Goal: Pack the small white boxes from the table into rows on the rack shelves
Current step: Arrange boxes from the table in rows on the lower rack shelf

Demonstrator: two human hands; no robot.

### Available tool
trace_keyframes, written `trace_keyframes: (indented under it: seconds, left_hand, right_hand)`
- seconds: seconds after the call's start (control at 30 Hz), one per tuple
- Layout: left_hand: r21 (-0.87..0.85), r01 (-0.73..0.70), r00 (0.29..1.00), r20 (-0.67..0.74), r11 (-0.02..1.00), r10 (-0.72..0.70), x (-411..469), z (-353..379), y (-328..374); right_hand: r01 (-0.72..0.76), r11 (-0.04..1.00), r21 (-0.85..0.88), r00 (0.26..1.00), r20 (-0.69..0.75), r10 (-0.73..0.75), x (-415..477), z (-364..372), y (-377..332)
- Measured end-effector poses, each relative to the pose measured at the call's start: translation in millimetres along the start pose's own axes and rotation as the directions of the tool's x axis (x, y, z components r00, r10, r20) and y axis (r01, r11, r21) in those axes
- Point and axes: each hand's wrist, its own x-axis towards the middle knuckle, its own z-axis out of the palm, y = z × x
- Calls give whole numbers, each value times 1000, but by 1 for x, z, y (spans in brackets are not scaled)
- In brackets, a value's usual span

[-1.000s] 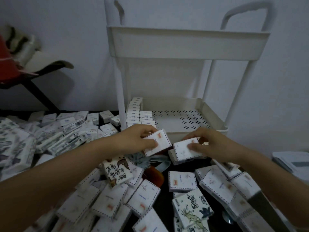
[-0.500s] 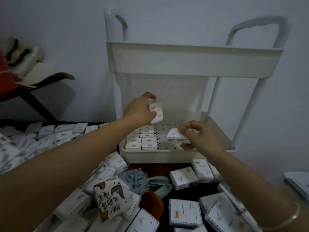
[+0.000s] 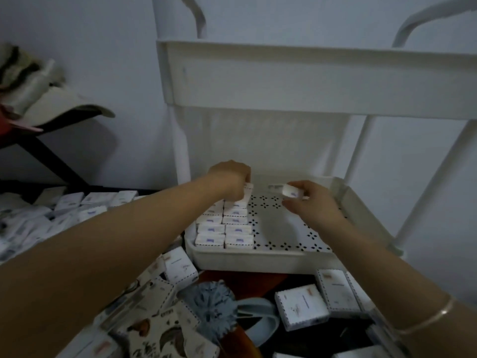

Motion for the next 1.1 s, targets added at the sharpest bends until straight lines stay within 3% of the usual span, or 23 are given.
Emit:
trace_keyframes:
  seconds: [0.07,0.2,0.33,0.57,0.67,0.8,1.1]
  left_hand:
    - [30,-11,999,33,999,10,1,3,0]
    - [83,-6,998,55,997,1,1,9,1]
    - [124,0,996,91,992,-11,-1,14,3]
    - [350,9,999,-44,937,7,-14,26,1]
    - [269,-6,996,-88,963,31,-24,27,-3]
    - [35,-4,985,-174,999,10,-43,25,-5]
    - [-245,-139,978,-185,960,94,-73,18,0]
  right_hand:
    - [69,996,-49,998,8,-69,10,6,-2]
    - [203,896,-395,976,11,-217,34,21,-8]
    - [215,925,-312,973,-10,-230,54,32,-15]
    - [279,917,-284,955,183,-233,68,55,-21]
    - [302,924,-236,941,229,-249,69,58,-19]
    - [298,937,-184,931,274,-242,69,59,-17]
    - [229,963,-144,900,408,-153,62,65,-17]
